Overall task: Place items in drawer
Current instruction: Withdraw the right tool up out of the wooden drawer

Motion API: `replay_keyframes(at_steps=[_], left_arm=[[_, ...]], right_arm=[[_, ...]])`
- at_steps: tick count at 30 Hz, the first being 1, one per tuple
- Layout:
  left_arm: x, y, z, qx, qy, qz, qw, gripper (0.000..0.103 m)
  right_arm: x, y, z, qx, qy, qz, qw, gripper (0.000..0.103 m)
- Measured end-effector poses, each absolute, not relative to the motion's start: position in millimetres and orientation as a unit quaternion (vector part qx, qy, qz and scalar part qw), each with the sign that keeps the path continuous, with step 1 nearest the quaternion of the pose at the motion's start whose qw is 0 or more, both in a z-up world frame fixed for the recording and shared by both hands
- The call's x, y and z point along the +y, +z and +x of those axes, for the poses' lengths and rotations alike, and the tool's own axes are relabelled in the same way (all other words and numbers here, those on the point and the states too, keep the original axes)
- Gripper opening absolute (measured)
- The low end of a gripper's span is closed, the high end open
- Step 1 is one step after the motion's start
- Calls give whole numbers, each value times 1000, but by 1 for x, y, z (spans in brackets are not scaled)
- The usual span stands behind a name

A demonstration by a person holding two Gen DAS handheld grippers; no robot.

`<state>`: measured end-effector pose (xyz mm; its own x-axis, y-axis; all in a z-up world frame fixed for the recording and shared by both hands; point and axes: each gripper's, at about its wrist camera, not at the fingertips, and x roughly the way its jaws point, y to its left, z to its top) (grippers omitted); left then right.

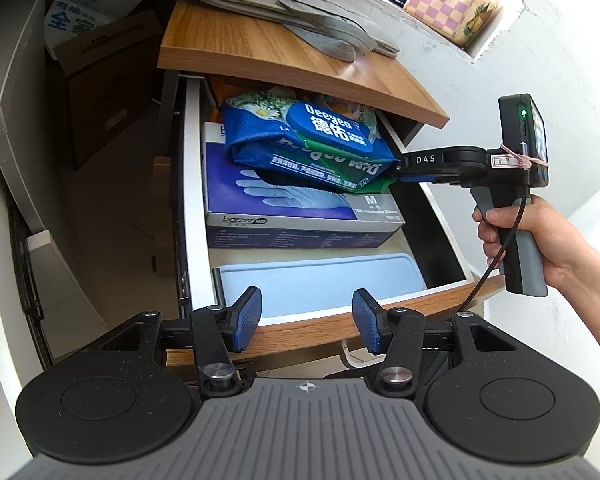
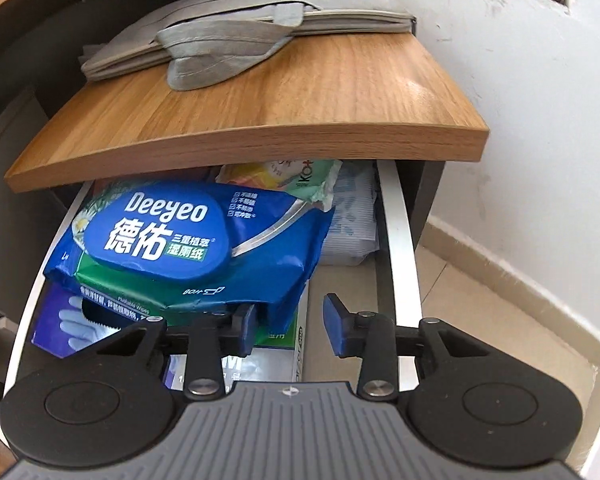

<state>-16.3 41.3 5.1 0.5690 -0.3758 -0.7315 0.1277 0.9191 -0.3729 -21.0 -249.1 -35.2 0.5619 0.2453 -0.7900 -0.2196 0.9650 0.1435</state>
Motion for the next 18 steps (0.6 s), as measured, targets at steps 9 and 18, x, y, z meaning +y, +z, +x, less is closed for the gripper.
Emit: replay_keyframes(at_steps=[9,18], left_arm=[[38,13,-21,438,-149,-137,876,53],[29,25,-39,419,-151,-94,890,54]], right_arm=[[-252,-10,-52,428,150,-9,891,52],[-261,20,-111,390,160,-21,906,66]])
